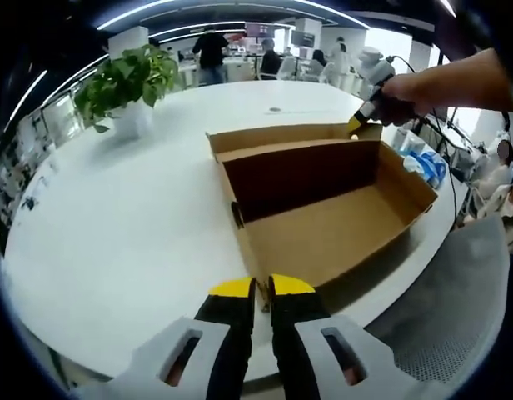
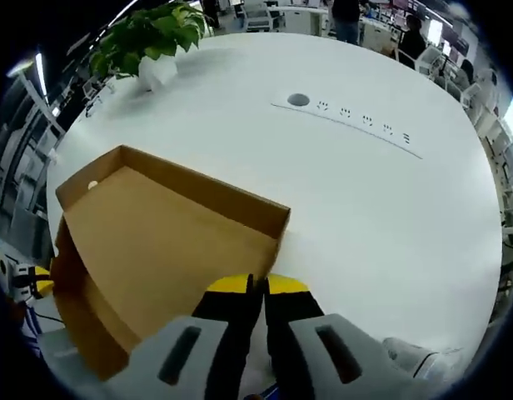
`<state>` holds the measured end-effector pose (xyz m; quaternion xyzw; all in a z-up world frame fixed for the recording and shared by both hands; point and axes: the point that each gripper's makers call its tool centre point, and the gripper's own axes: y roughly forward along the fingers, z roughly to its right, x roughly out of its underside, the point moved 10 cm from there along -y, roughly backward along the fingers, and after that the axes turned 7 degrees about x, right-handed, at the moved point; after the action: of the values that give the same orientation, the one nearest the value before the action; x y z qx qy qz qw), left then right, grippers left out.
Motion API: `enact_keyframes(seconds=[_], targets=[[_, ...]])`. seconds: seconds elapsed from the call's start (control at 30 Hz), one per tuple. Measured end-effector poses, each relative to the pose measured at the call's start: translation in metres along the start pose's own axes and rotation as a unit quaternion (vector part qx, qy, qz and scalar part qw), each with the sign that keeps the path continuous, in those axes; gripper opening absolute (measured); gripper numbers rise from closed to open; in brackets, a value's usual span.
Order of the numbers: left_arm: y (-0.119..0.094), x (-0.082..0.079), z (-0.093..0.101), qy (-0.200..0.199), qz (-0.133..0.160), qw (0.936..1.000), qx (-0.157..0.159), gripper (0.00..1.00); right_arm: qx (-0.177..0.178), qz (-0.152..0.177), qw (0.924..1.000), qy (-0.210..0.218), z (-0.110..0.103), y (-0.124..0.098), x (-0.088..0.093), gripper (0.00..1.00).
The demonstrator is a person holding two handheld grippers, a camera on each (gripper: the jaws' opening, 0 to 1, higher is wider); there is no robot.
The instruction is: Operate the shoe box by opening the lid, removing the specified soft item, and placing it in the target area until the item is outside and the box remains undamaged.
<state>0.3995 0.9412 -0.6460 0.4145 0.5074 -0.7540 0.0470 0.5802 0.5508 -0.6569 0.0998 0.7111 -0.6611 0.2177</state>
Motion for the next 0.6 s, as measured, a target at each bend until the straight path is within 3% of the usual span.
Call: enact_keyframes(seconds=[0.43,0.6], targets=[[0.001,-0.001,0.003,0.003,-0.007,1.0000,-0.001,0.03,-0.011,0.061,0.9981,0.002,0.002,-0.026,-0.005,0.00],[0.001,0.000,0.003,0.002,-0.008,1.0000,-0.002,0.04,-0.016,0.094,0.9952,-0.024,-0.001,-0.038,-0.007,0.00]])
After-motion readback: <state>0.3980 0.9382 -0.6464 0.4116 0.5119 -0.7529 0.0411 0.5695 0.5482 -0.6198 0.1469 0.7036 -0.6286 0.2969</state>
